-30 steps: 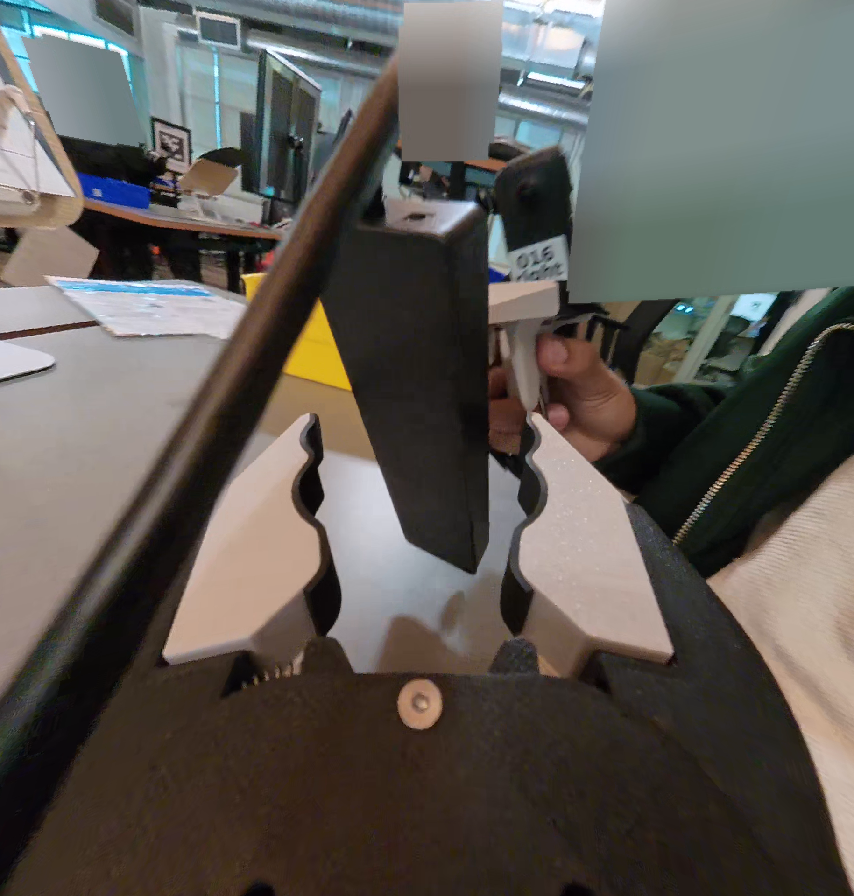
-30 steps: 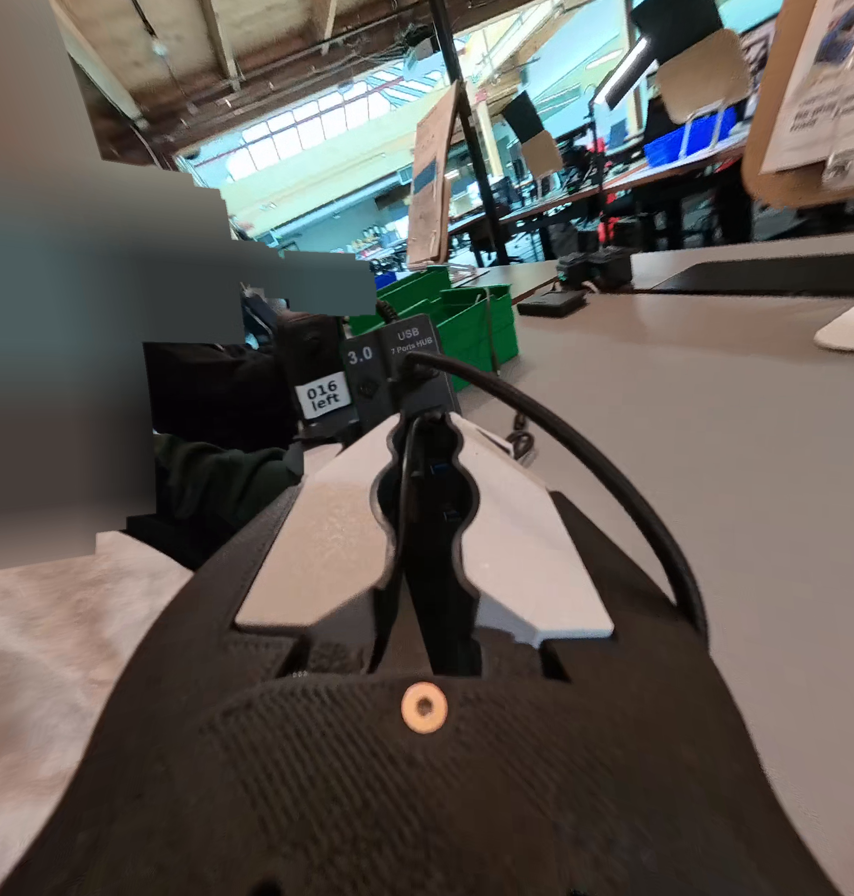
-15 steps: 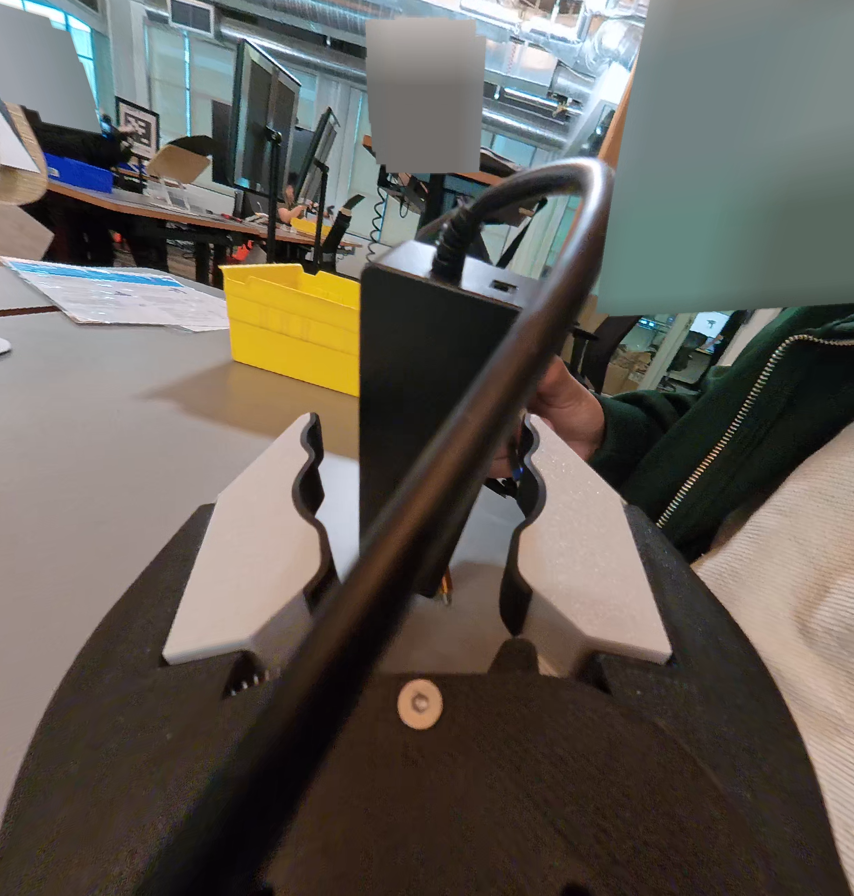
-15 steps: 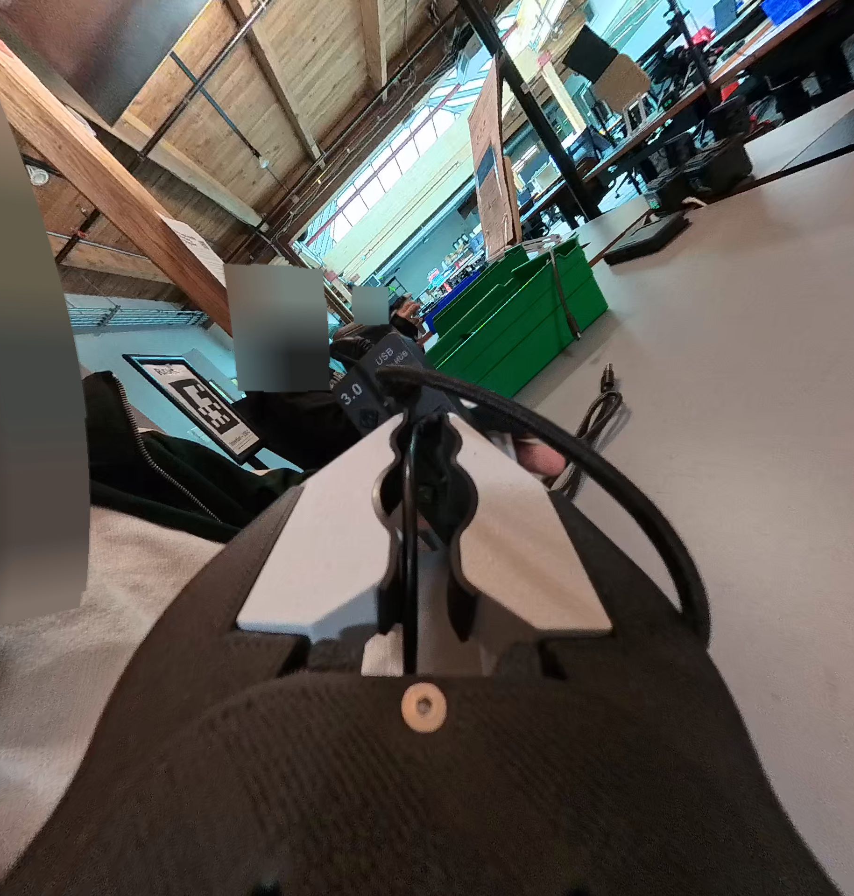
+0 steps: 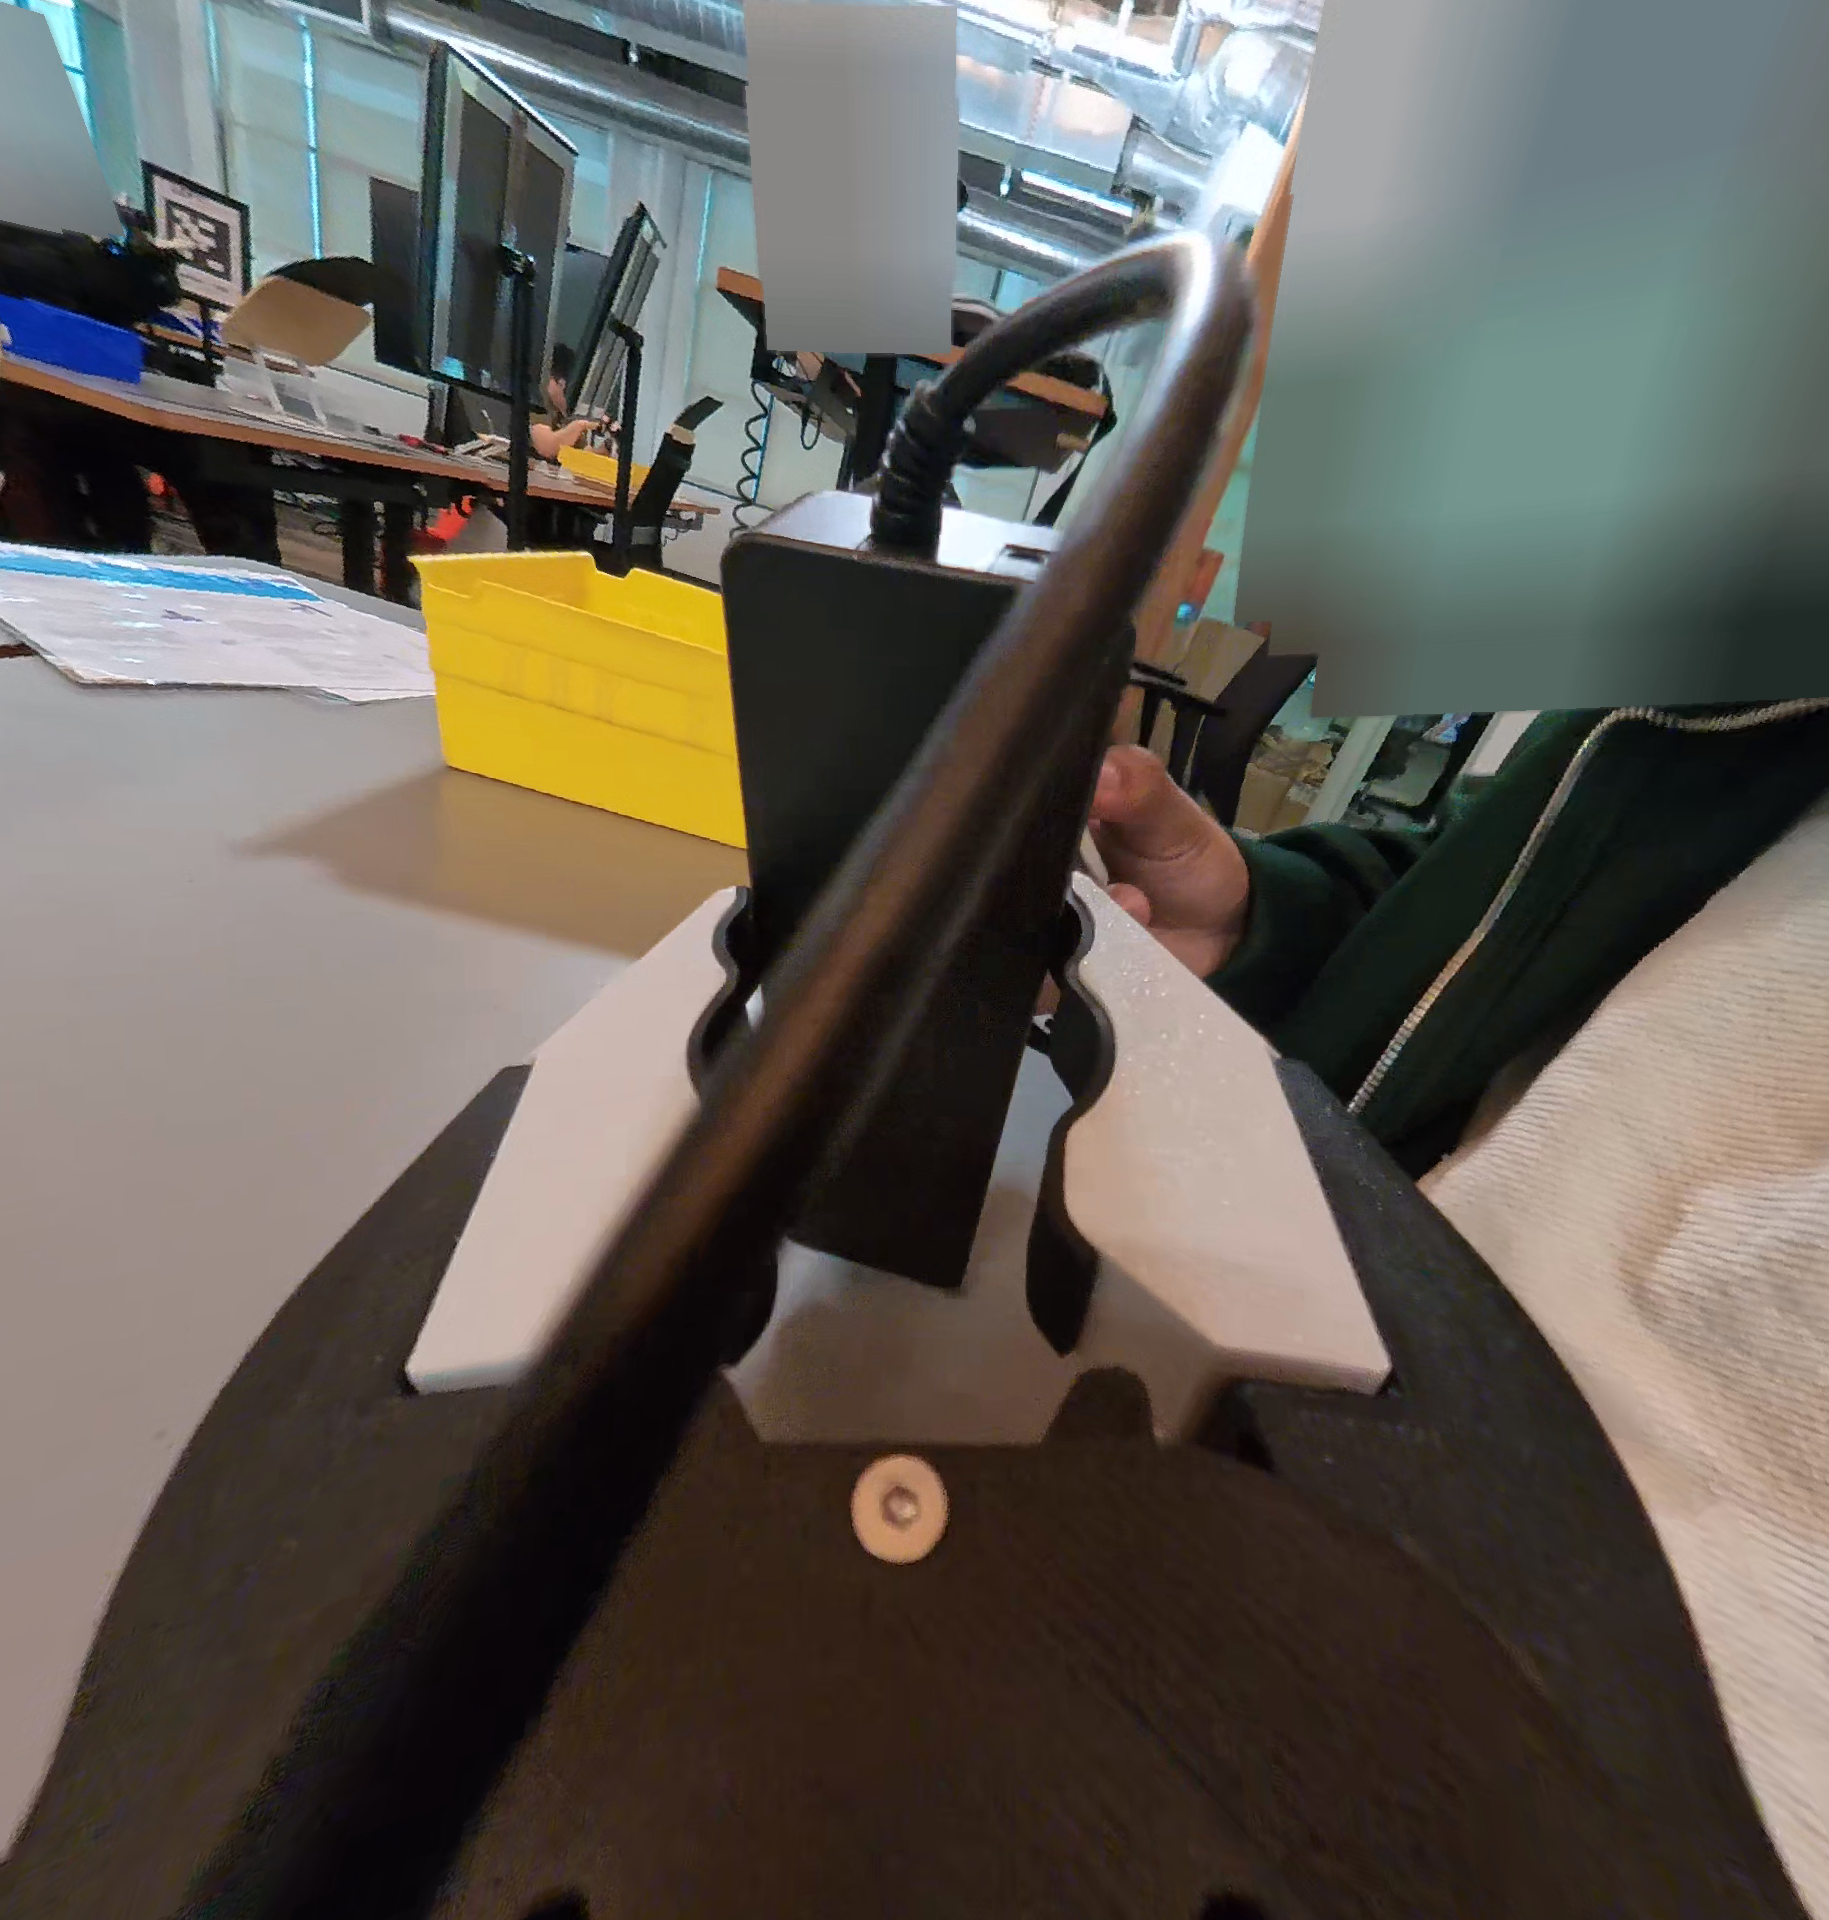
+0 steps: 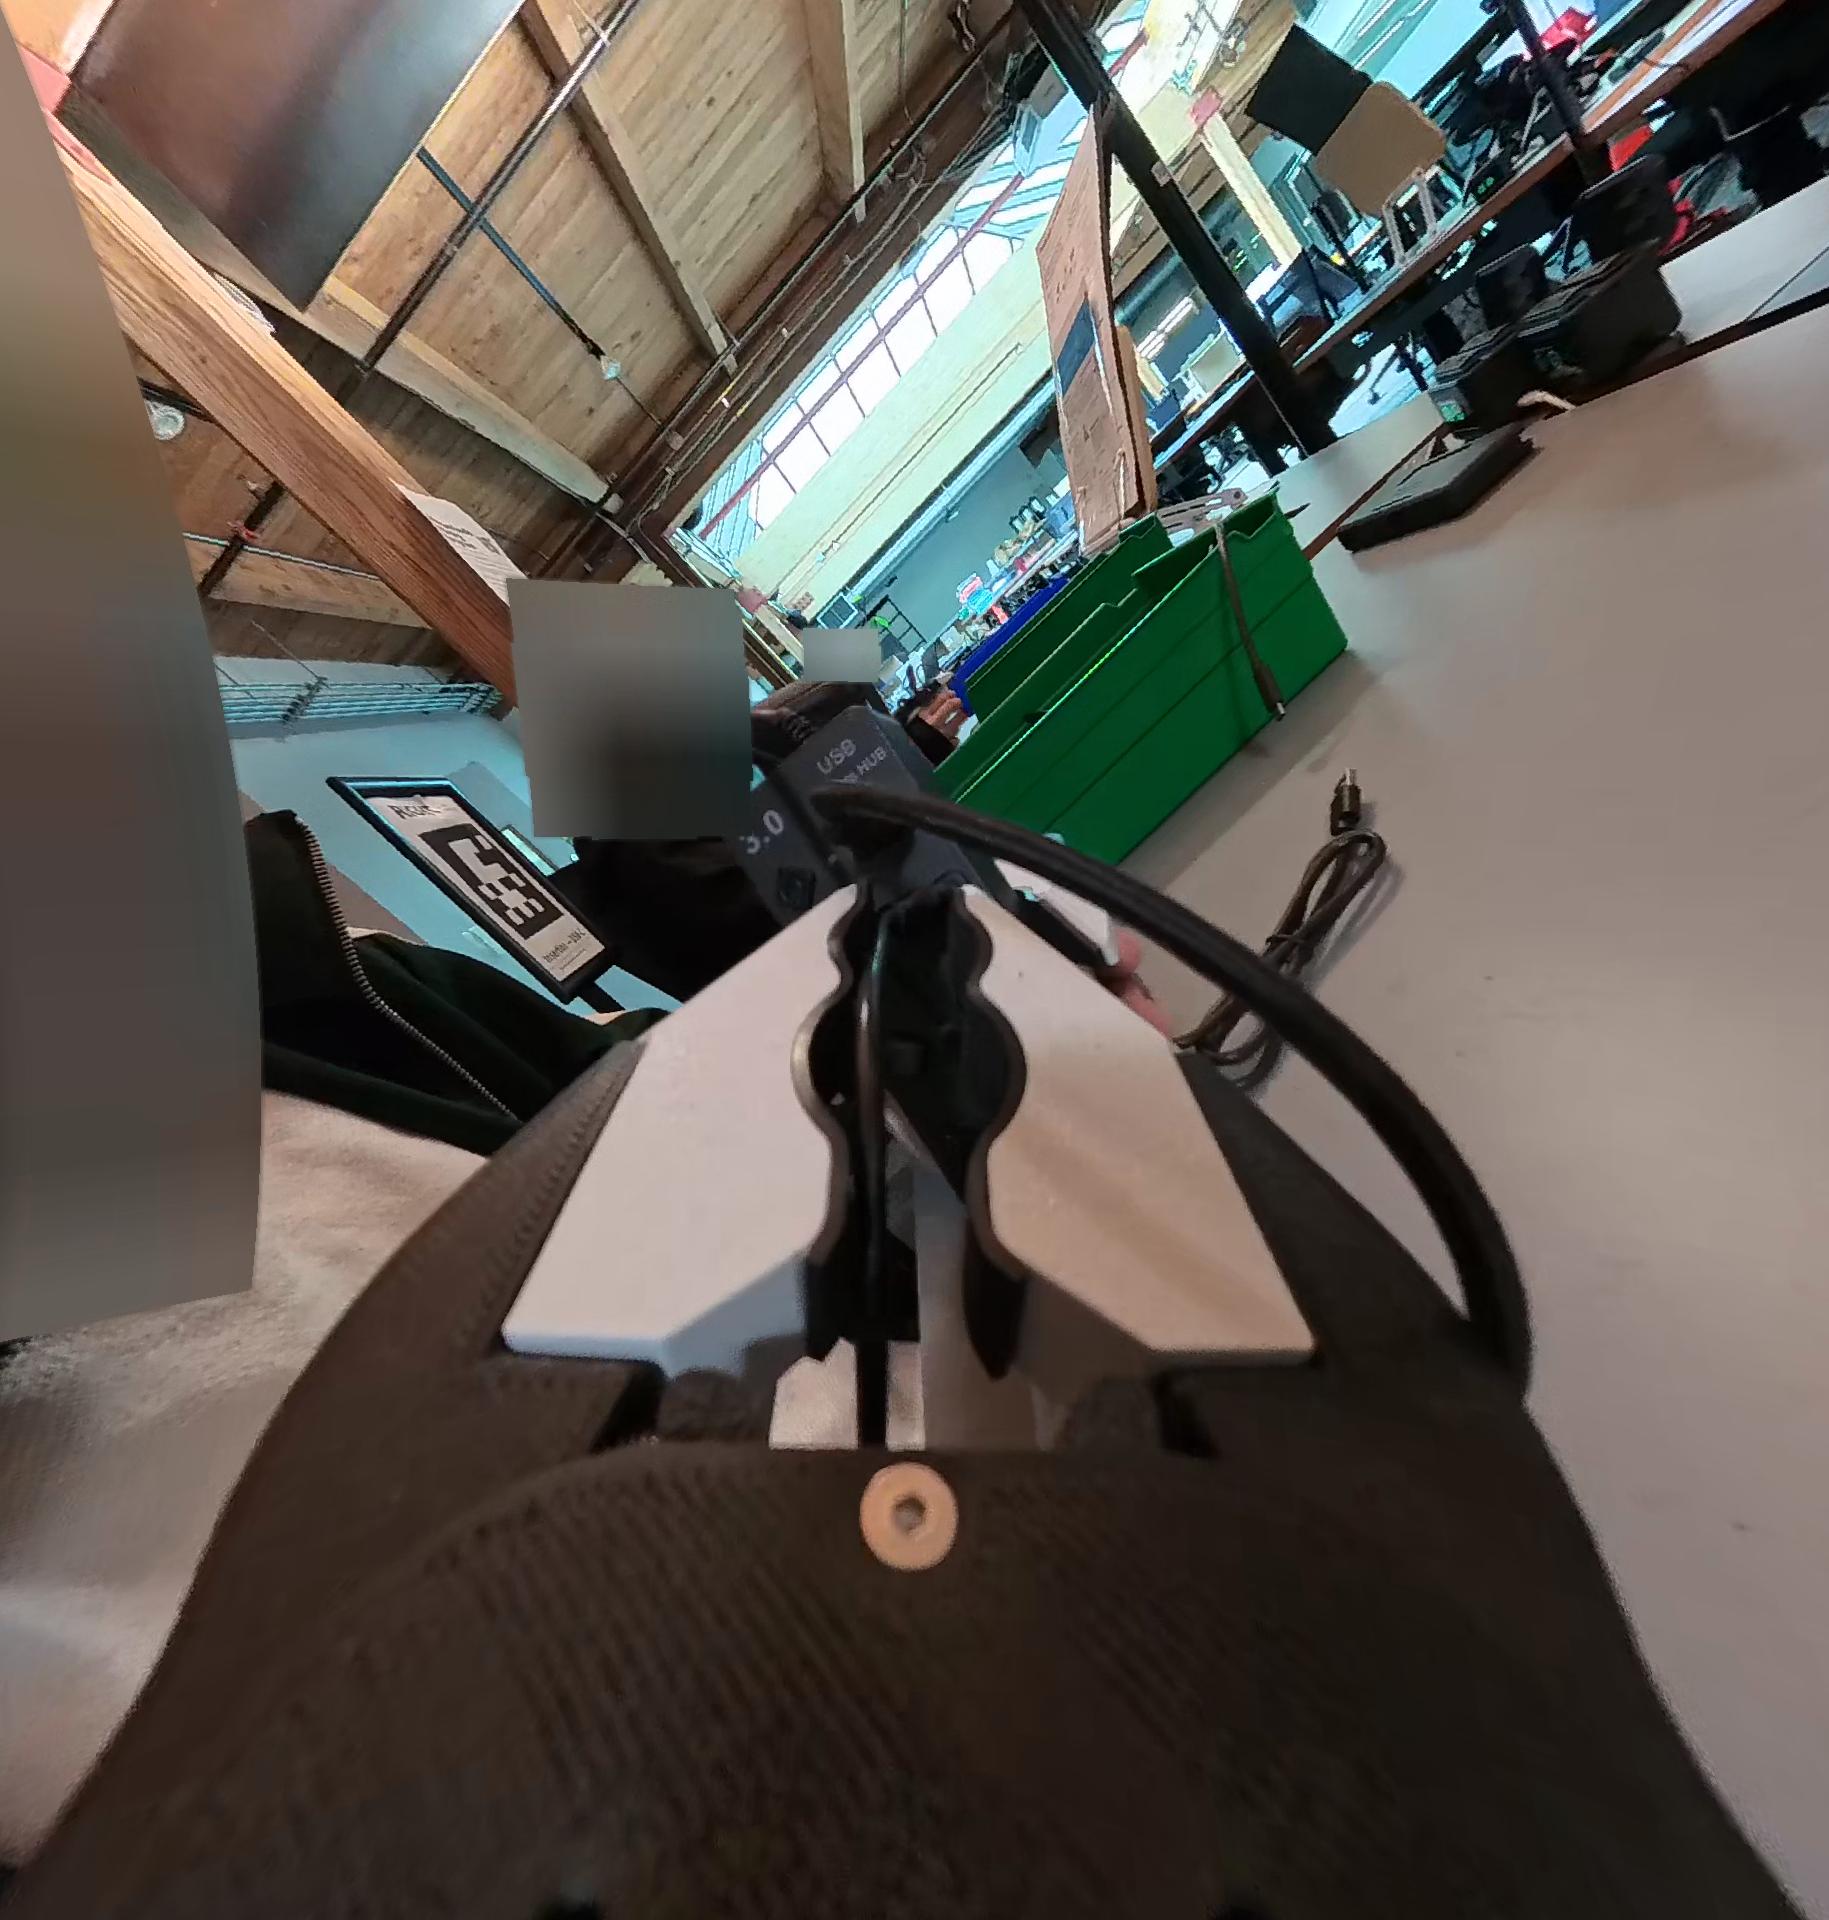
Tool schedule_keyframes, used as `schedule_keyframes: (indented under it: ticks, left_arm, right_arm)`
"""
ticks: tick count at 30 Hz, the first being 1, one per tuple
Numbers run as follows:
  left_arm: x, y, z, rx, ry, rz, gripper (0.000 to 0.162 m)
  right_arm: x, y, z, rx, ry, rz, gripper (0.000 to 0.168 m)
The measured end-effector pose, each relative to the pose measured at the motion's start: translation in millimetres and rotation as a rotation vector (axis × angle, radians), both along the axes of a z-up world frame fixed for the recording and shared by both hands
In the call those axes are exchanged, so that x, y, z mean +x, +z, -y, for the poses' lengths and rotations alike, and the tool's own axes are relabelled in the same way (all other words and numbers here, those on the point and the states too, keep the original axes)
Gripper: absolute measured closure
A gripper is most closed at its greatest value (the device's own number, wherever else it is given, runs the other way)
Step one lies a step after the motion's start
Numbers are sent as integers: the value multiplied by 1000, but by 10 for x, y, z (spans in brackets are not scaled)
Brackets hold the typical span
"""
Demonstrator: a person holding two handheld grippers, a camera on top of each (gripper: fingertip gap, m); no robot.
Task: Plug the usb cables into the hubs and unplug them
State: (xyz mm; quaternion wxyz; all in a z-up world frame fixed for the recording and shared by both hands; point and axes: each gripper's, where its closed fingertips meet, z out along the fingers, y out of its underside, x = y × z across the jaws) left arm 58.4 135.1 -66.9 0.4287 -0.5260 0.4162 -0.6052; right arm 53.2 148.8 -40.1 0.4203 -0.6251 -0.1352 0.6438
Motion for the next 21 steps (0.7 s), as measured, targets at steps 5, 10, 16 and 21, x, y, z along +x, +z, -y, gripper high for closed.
schedule_keyframes:
  ticks: [5, 10, 16, 21]
  left_arm:
    - [-80, 84, -220, -182, 37, 79, 108]
    - [-277, 199, -548, -406, 90, 229, 108]
    - [-507, 247, -856, -628, 138, 398, 108]
    - [-583, 223, -963, -699, 163, 449, 108]
  right_arm:
    - [160, 96, -110, -34, -57, -104, 135]
    - [267, 122, -167, 22, -137, -62, 133]
    - [317, -55, -267, 98, -250, 138, 127]
    - [79, -314, -231, 159, -205, 338, 104]
